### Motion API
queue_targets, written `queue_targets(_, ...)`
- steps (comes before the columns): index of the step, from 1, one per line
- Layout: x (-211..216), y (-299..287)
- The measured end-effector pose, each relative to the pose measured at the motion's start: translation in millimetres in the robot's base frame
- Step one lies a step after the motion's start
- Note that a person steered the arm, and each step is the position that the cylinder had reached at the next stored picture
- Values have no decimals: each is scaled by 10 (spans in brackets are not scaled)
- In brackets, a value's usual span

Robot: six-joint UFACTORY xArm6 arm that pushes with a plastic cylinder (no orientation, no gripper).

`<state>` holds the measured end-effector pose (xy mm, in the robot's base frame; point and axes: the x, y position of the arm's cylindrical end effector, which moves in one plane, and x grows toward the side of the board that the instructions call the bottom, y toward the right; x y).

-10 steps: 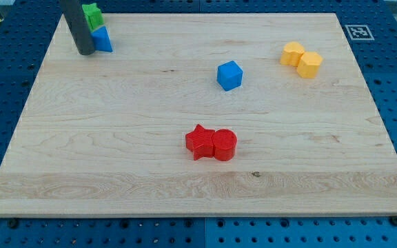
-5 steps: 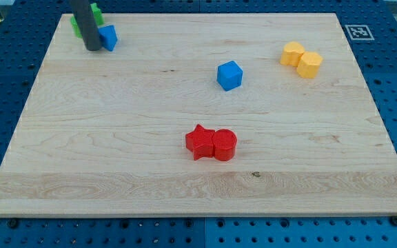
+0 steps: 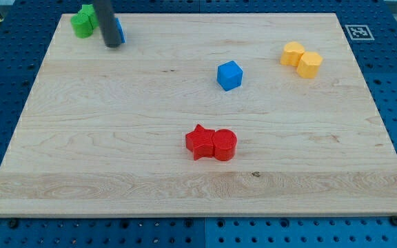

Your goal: Move the blue triangle to the right side of the green star

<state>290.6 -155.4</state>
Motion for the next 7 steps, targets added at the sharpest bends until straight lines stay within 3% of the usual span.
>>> queue_targets(1,29,122)
queue_targets(3,-83,-308)
queue_targets(4,-145,-57)
queue_targets(7,-283,-39)
